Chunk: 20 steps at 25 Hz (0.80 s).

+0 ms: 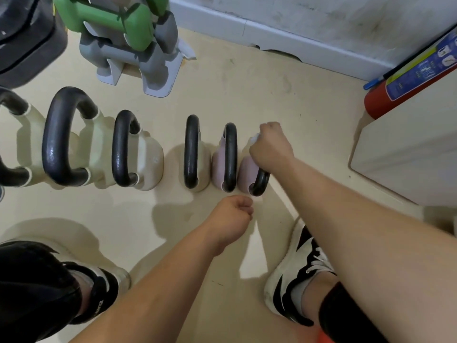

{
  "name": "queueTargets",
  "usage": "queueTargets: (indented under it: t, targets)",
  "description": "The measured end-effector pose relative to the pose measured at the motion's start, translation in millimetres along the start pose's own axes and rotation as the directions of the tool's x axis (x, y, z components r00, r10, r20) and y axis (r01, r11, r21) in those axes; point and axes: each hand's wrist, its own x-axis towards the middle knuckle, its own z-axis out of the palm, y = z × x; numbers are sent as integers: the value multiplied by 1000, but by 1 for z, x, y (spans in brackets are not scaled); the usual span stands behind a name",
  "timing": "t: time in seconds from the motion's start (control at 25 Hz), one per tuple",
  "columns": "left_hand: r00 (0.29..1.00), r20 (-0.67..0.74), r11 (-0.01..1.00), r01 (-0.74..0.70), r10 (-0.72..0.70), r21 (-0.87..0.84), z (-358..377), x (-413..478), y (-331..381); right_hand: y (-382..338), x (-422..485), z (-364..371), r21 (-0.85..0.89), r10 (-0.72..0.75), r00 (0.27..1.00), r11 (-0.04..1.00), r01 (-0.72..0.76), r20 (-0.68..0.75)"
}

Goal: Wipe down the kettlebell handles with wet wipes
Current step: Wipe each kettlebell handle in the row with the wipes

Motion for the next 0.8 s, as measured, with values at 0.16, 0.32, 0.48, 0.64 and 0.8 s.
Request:
queueTargets:
  t: [0.16,0.32,0.48,0.64,0.8]
  targets:
    - [1000,-1,999,9,-9,50,-1,2,-2,-10,23,-27,-154,91,969,987,-56,230]
    - [997,-64,998,40,-37,41,-3,2,-4,3,-4,0,-294,-94,993,949,110,67]
    - [991,-117,997,67,-63,31,-8,-5,-10,24,-56,34,-510,-342,940,809,292,-4]
    - [989,-133,997,66,-60,43,-12,-14,-14,49,-109,42,-680,-514,841,555,478,171]
    - [988,-148,998,44,-39,35,-13,-19,-7,78,-122,31,-551,-625,755,566,613,197]
